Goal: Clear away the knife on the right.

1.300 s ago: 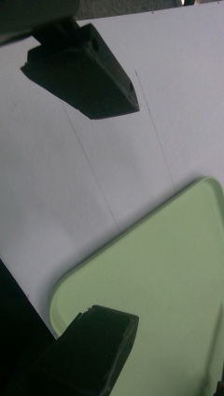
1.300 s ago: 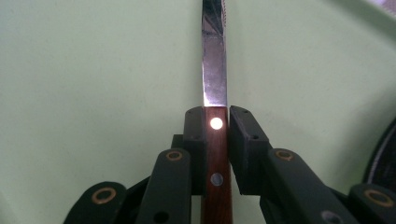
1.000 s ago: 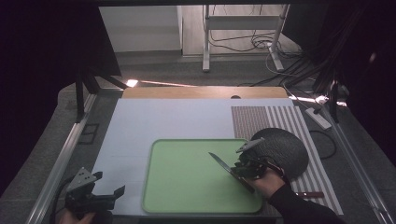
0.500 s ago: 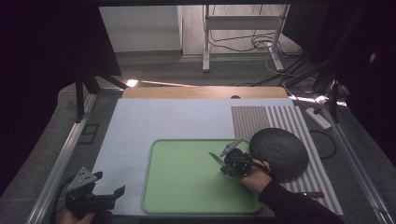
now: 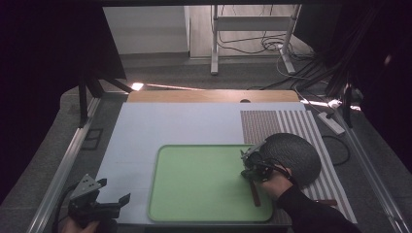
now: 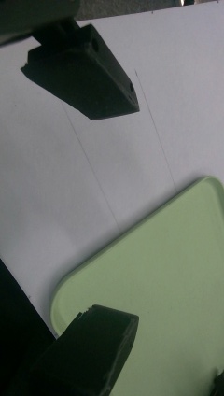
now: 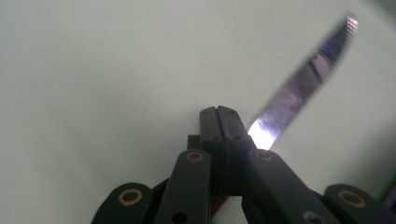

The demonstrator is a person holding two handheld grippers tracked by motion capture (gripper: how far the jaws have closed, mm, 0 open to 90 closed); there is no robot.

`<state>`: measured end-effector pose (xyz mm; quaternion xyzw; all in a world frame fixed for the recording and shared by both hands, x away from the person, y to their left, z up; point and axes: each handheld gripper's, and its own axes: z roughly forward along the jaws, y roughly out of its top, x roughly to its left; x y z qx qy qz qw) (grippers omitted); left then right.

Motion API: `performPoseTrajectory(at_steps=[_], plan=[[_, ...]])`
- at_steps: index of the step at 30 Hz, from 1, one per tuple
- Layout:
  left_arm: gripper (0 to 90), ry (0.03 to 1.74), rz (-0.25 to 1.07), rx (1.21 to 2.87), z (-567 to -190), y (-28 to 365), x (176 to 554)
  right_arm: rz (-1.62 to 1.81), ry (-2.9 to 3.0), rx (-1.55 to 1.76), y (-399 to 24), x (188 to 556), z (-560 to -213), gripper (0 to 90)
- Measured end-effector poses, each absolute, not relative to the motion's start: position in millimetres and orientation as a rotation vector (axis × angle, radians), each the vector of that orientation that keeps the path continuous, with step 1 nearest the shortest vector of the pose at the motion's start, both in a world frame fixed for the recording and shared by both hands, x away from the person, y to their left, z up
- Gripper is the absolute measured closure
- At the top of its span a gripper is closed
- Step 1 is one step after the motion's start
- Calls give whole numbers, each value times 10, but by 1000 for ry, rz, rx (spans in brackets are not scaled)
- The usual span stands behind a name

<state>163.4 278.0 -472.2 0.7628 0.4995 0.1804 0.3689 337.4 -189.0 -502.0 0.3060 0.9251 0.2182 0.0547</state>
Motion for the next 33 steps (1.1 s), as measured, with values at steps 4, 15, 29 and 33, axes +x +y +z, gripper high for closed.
performPoseTrajectory(at_steps=[4,15,29,33], plan=[[32,1280,464,1961,-4722,2779,1634,654,2797,973,-2007,3381,-5010,895],[33,1281,466,1963,-4722,2775,1635,600,2761,1067,-2167,3413,-4984,895],[33,1280,466,1961,-4722,2777,1634,753,2764,1017,-2124,3372,-4877,679],[33,1281,464,1959,-4721,2779,1634,806,2750,1018,-2136,3348,-4826,517]])
